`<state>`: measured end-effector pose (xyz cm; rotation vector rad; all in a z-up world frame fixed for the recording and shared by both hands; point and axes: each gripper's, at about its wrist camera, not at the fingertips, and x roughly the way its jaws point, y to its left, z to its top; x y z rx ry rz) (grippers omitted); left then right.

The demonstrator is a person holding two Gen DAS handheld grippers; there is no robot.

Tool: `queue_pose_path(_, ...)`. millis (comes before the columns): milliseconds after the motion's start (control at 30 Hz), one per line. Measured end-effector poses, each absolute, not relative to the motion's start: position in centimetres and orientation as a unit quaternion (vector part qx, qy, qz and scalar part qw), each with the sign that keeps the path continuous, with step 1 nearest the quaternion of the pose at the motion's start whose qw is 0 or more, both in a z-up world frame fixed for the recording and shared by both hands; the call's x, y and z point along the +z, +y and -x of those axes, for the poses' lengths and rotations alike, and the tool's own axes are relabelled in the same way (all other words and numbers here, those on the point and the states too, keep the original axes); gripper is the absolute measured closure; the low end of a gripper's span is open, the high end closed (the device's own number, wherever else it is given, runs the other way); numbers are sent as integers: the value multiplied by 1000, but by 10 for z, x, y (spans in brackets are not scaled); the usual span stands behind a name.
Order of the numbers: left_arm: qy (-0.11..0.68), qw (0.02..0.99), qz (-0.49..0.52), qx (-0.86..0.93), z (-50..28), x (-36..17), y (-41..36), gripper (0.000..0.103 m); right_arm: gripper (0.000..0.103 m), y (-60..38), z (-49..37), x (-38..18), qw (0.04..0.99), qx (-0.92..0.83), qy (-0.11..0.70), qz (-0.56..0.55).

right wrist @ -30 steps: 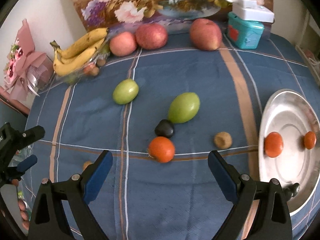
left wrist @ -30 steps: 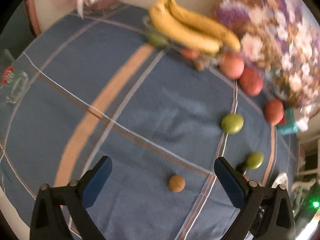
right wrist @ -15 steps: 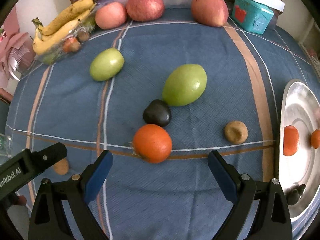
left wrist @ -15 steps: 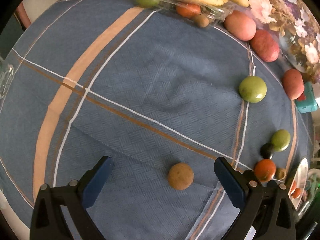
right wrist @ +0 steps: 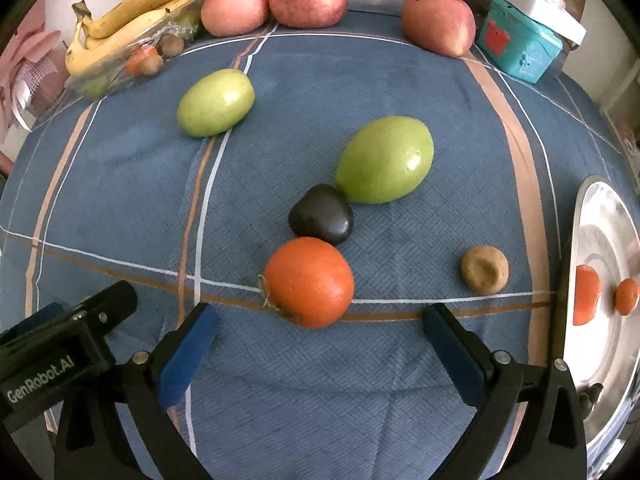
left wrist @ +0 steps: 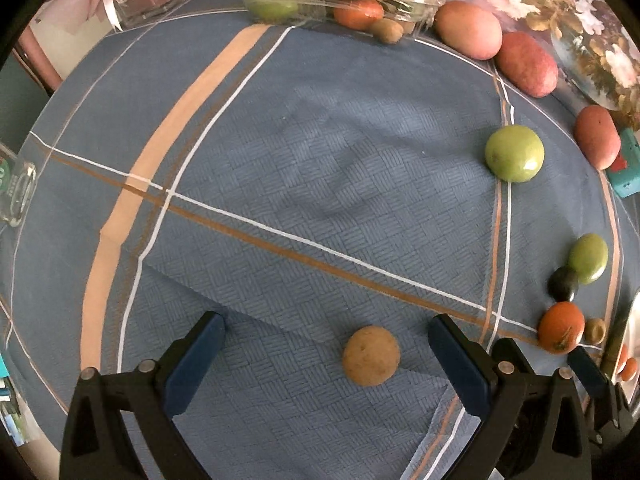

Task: Organize fruits
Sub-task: 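Grasp a small brown kiwi with the left tool while the right tool grasps an orange tomato, then lift the kiwi with the left tool while the right tool lifts the tomato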

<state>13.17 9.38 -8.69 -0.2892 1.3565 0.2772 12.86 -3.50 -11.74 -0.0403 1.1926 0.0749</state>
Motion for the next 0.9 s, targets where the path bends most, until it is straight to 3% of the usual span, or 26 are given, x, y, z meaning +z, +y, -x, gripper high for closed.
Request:
queue_pose_path(333,633,756,118,119,-135,-95,94,0,0,-33,-104,-123,842,41,537,23)
queue_pose_path(500,631,754,150,103,-128,-92,101,7,4,-34,-108,-121,831,48,554,31)
queue_pose_path(567,629,755,153,102,-128,-86,103,29,18,-36,-109,-117,834,47,548,32)
queue_pose_path(700,630,753,165,94,-125,-78,108,55,64,-35,-108,-105,839,57,540,36)
queue_pose_path(767,631,749,185,81,-124,-77,111,76,67,-36,-109,-102,838,63,542,30)
queue_pose_path(900,633,739,225,55,-123,-75,117,76,68,-35,-115,-94,841,67,537,23)
